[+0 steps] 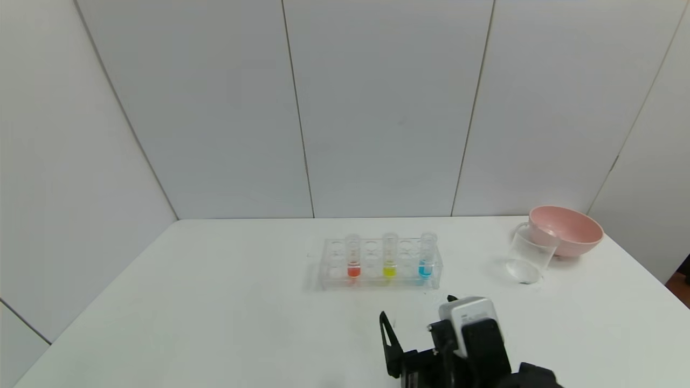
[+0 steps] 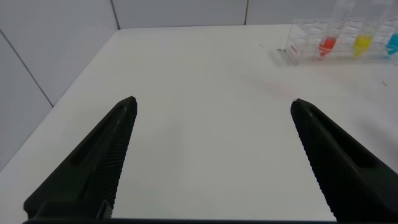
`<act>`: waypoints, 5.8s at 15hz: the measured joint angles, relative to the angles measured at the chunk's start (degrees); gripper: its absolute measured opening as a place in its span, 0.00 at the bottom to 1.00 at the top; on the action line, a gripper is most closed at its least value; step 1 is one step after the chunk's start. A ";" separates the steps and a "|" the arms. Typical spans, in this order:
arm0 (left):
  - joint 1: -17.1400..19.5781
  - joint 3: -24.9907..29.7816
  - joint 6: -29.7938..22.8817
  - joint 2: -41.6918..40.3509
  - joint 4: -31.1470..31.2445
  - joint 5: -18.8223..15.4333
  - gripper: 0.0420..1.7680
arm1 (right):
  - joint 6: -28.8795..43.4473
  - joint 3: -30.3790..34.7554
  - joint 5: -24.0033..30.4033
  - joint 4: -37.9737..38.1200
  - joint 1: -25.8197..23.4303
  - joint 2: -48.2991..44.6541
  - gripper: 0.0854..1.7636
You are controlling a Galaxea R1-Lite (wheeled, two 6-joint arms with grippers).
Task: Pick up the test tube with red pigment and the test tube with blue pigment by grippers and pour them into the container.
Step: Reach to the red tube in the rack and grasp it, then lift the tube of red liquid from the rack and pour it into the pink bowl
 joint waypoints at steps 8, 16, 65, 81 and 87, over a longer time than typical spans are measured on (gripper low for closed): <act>0.00 0.00 0.00 0.00 0.00 0.00 1.00 | 1.61 -6.31 5.97 -0.05 1.88 8.73 0.97; 0.00 0.00 0.00 0.00 -0.02 0.00 1.00 | 1.43 -15.35 13.56 0.38 -2.40 15.52 0.97; 0.00 0.00 0.00 0.00 -0.02 0.00 1.00 | -11.13 -46.36 25.84 9.34 -16.15 23.50 0.26; 0.00 0.00 0.00 0.00 0.00 0.00 1.00 | -11.24 -16.81 47.43 7.97 -20.74 1.82 0.26; 0.00 0.00 0.00 0.00 0.00 0.00 1.00 | -11.15 -3.63 73.95 7.94 -45.62 -8.98 0.26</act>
